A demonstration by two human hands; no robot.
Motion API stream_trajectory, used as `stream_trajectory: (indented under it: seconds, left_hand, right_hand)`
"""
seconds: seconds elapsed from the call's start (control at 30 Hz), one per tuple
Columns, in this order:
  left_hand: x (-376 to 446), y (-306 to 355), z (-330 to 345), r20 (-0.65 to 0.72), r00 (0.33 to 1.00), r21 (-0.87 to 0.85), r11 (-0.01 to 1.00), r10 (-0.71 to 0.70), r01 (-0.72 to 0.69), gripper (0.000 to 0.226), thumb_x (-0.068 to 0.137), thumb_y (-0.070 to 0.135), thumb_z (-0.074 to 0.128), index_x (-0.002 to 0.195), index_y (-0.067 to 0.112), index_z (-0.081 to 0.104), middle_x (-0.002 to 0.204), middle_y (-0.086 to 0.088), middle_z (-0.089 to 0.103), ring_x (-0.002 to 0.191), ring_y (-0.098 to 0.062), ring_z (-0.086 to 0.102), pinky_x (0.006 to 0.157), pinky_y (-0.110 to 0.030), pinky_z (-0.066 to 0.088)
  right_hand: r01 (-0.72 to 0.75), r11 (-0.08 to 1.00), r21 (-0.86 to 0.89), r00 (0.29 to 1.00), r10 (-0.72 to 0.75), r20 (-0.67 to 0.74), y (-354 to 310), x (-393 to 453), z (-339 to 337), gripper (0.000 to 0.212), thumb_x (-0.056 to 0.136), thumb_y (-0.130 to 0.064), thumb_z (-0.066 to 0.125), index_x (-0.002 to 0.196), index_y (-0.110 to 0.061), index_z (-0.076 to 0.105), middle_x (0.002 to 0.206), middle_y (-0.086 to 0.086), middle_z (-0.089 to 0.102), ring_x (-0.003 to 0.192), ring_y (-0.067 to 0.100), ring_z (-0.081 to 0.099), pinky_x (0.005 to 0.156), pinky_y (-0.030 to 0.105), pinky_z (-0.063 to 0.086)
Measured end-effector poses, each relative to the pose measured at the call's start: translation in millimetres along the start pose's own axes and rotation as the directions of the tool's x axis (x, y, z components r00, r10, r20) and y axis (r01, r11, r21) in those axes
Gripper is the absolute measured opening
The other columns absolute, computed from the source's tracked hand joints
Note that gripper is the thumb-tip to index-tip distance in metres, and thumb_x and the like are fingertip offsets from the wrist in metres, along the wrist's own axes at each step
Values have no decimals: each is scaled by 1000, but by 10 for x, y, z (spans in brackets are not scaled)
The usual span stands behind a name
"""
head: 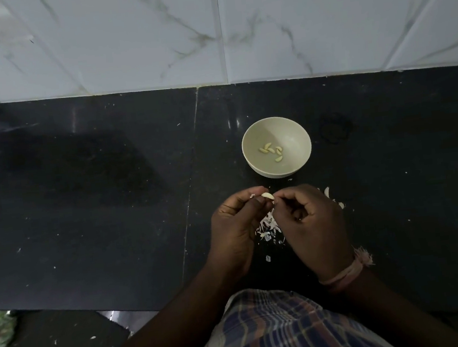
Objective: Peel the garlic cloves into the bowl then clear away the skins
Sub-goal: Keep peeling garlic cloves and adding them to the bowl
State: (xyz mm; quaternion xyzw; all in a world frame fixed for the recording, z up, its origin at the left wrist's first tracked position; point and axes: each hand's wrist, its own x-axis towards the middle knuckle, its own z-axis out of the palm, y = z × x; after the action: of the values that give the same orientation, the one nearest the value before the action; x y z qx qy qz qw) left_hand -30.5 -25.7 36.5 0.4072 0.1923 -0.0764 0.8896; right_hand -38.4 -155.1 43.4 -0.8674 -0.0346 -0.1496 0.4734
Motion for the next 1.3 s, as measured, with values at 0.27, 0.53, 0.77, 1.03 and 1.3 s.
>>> stream_trajectory:
  seconds: [0.27,0.53,0.77,1.03,1.3]
  left_hand:
    - [-25,-14,-24,23,998,152,986,63,-66,15,84,-1,73,95,8,78,97,-21,74,93,-29,71,89,-39,57]
    - [-40,-11,49,51,999,-6,1000,-7,7,18,77,0,65,95,-3,68,85,-16,73,78,-21,72,74,-27,60]
    - [4,-2,17,69,994,-49,994,-89,93,16,86,-3,60,101,-4,65,97,-18,69,79,-17,69,77,-24,59]
    - [1,-11,54,15,992,-76,989,-125,126,16,75,1,67,89,4,74,89,-14,73,80,-17,72,76,-23,60]
    - [73,-30,41,-57,997,53,997,-51,54,15,84,-3,68,99,-1,72,91,-16,74,84,-21,72,80,-27,59]
  right_hand:
    - [48,993,-104,999,-49,-13,3,21,-4,10,82,-4,75,83,-11,68,79,-2,63,69,13,59,63,34,51]
    - [-250,958,140,968,245,52,-53,48,-35,11,80,-9,77,78,-19,72,73,-7,69,68,10,64,64,25,53]
    - [-471,790,393,882,421,210,-103,83,-15,13,95,-7,61,82,-6,64,55,-4,61,47,5,51,49,19,41]
    - [-502,829,247,865,477,156,26,41,-23,49,96,-44,40,67,-6,47,58,6,48,56,19,46,56,39,38]
    - [-218,972,86,974,211,83,140,64,3,26,90,-2,64,109,-21,66,103,-8,63,95,5,63,82,22,51]
